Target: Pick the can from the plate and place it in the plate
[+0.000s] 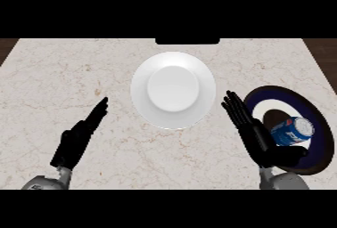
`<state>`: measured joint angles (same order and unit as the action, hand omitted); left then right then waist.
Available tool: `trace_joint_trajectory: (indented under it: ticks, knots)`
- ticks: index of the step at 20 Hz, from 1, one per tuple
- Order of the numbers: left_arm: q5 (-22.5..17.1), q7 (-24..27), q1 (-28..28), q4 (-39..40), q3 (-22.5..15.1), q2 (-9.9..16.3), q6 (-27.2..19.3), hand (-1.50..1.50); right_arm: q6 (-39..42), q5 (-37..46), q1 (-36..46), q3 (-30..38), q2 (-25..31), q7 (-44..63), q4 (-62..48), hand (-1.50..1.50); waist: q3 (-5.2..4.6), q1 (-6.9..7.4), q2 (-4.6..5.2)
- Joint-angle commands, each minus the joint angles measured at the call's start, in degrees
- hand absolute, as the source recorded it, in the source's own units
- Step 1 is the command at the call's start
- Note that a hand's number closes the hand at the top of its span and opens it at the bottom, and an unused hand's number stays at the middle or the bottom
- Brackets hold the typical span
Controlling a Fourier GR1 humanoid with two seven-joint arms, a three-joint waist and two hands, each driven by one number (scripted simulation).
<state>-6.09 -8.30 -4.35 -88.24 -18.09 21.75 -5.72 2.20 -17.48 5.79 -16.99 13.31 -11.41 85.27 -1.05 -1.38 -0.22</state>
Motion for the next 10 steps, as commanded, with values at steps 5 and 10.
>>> trace_joint_trajectory:
  ticks: [5, 10]
  knots:
    - [-4.95, -2.06, 6.4, 4.91, 6.33, -3.76, -5.77, 0.0, -8.86, -2.87, 2.06, 26.76, 17.63, 2.39, 3.16, 1.5, 0.71, -2.08, -0.28]
    - [-9.13, -2.64, 7.45, 4.64, 7.41, -7.05, -5.55, 0.0, -25.07, 7.33, -1.62, 37.44, 25.36, 5.87, -6.74, -1.5, 0.79, -2.05, 0.27]
